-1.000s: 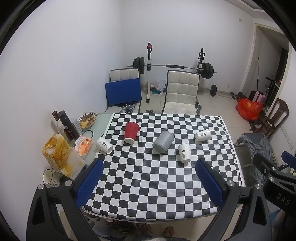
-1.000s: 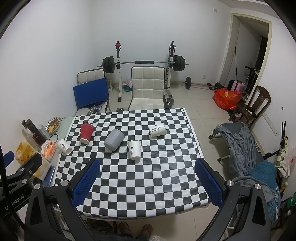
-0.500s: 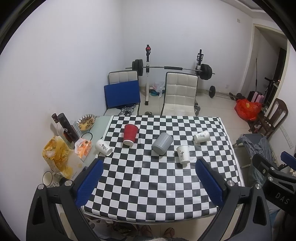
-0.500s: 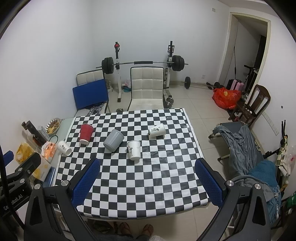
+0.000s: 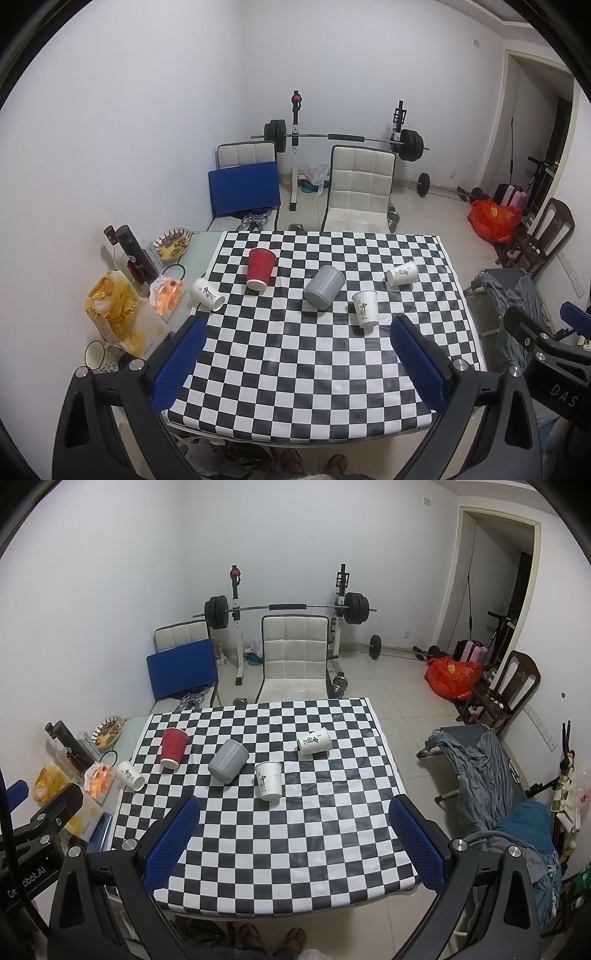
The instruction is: Flip cup upright
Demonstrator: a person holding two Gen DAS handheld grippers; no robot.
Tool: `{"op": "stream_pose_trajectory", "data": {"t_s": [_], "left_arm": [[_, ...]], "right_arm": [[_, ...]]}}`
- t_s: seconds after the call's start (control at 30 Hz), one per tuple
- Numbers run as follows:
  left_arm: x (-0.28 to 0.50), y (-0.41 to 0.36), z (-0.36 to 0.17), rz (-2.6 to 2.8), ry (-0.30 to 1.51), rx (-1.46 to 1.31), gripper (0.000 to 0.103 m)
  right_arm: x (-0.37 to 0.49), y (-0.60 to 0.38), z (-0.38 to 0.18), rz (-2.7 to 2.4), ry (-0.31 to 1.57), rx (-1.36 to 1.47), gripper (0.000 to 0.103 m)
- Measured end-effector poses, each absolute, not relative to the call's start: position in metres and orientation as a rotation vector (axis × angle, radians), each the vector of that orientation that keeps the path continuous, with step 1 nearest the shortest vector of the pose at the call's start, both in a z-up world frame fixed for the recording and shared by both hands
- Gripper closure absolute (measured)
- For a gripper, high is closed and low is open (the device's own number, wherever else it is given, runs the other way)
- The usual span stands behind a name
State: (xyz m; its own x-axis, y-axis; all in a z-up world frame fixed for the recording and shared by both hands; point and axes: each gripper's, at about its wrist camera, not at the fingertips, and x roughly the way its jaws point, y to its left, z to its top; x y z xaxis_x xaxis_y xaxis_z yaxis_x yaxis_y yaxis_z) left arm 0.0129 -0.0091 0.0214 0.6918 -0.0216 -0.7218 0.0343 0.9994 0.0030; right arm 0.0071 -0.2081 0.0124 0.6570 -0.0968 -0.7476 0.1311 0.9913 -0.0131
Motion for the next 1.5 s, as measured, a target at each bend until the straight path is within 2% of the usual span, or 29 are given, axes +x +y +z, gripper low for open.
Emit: {"op": "stream_pose_trajectory", "data": {"t_s": [0.67,0.83,1.17,1.5], "left_arm": [[0.012,-0.009,0.028,-0.049,0.810,0.010,0.001],[0.031,-0.001,0.012,-0.050,0.827,0.051,0.001],[0.099,-0.018,-0.065,-0.077,0.936,0.186,0.001],[0.176,-0.095,-0.146,-0.144,1.059,0.370,0.001]], "right_arm": [[0.009,-0.207,0.012,-0.132,0.851,0.056,0.000],[0.026,-0.202,0.000,-0.176,0.896,0.081,0.000],[0.079,-0.242,-0.114,-0.346,1.085,0.162,0.000],[0.153,-0.318,-0.228,-0.414,1.264,0.229,0.000]]}}
